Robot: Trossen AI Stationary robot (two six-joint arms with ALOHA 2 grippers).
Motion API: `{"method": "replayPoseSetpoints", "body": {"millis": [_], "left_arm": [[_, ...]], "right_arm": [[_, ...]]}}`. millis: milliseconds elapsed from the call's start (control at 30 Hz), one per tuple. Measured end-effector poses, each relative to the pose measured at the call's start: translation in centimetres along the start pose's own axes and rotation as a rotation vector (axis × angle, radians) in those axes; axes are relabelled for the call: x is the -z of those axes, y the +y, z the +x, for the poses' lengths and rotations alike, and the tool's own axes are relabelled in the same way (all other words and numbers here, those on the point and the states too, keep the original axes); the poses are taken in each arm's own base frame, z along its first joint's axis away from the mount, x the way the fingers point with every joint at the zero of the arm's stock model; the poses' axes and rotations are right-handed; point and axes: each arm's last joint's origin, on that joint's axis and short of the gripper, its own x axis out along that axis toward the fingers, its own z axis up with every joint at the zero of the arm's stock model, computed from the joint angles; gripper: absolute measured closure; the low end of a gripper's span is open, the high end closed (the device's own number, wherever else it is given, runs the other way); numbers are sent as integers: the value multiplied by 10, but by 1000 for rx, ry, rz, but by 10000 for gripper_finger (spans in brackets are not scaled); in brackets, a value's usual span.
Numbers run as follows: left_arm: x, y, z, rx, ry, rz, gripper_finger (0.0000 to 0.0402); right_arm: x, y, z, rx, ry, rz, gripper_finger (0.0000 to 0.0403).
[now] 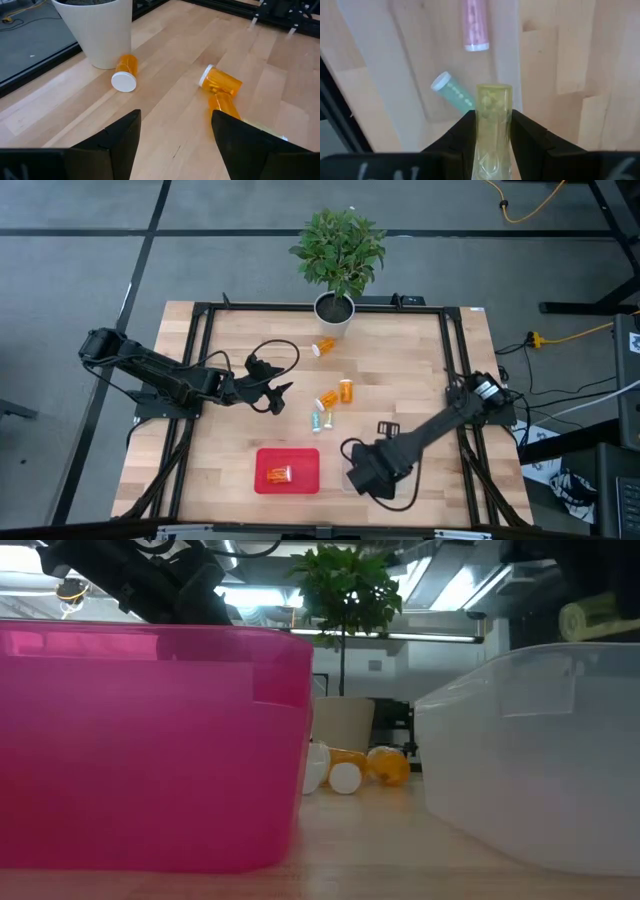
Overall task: Pick and place medicine bottles into bin by pill shape (circle, oval)
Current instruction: Put the right small yellow pill bottle into the transparent bin
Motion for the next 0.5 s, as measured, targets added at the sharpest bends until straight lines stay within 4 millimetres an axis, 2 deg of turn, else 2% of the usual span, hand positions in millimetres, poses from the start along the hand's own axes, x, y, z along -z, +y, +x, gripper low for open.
{"method": "replayPoseSetpoints", "body": {"millis": [500], "left_arm": [[0, 0, 0, 0, 0, 0, 165]], "right_arm": [[-3, -1, 2, 25, -41, -2, 290]]}}
